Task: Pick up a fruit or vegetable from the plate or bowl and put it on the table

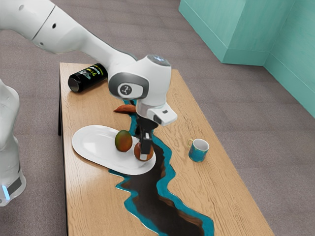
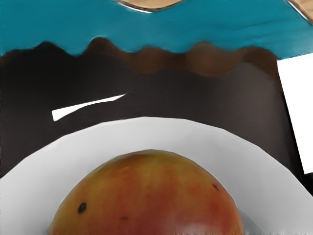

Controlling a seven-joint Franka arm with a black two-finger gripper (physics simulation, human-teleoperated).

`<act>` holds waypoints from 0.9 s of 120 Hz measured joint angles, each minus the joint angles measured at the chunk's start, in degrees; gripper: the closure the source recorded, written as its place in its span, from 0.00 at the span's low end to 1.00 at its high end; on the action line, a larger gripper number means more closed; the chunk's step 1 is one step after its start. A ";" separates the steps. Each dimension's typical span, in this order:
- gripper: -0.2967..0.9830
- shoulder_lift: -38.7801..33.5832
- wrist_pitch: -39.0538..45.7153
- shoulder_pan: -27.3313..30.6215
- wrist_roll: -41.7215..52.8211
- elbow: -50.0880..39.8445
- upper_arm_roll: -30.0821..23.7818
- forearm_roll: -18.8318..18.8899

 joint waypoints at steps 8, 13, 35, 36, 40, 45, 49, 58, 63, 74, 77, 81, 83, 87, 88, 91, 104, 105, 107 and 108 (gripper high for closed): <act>0.23 0.11 0.26 0.09 0.67 -0.13 0.00 -0.10; 0.23 0.21 0.38 0.10 1.06 -0.15 0.00 -0.15; 0.23 0.88 0.94 0.12 2.46 -0.66 0.00 -0.28; 0.23 0.92 0.96 0.12 2.51 -0.70 0.00 -0.29; 0.23 1.04 1.08 0.12 2.72 -0.91 0.00 -0.30; 0.24 1.11 1.21 0.12 2.96 -1.04 0.00 -0.31; 0.29 1.05 1.36 0.08 3.03 -1.01 0.01 -0.22; 0.41 0.74 1.85 0.04 3.04 -0.89 0.06 0.12; 0.47 0.61 2.22 0.03 2.92 -0.83 0.08 0.42; 0.50 0.48 3.13 0.02 2.43 -0.57 0.09 1.10; 0.51 0.25 3.33 0.02 2.30 -0.14 0.09 1.33; 0.52 -0.07 3.57 0.05 2.08 1.06 0.09 2.28; 0.51 -0.15 3.68 0.09 1.97 1.80 0.10 2.86; 0.51 -0.24 3.86 0.42 1.76 3.33 0.16 3.95; 0.51 -0.25 3.90 0.54 1.71 3.75 0.18 4.27; 0.51 -0.15 4.01 1.01 1.58 5.12 0.34 5.25; 0.51 0.92 4.29 3.08 1.16 11.28 1.88 9.84; 0.51 1.05 4.30 3.24 1.14 11.82 2.02 10.13; 0.51 1.37 4.30 3.57 1.13 12.84 2.43 10.68; 0.51 1.54 4.31 3.76 1.13 13.29 2.63 10.94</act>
